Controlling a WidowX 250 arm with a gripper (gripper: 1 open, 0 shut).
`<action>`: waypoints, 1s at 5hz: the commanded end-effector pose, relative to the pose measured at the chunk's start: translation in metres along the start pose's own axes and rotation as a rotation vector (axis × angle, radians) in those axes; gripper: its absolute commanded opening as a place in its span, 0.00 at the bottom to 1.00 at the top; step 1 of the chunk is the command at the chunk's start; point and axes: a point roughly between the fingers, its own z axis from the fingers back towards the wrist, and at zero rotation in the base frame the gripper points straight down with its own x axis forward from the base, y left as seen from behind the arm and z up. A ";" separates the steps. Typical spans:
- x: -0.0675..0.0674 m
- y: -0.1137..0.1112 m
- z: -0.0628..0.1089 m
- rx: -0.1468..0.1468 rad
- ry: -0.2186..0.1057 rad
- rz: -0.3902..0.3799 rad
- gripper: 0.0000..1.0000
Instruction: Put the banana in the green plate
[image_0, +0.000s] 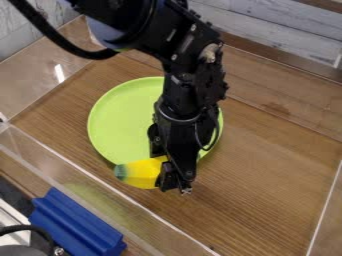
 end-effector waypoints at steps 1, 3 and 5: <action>0.005 0.008 0.011 0.028 -0.049 0.016 0.00; 0.005 0.010 0.009 0.030 -0.050 0.022 0.00; 0.004 0.012 0.010 0.030 -0.050 0.031 0.00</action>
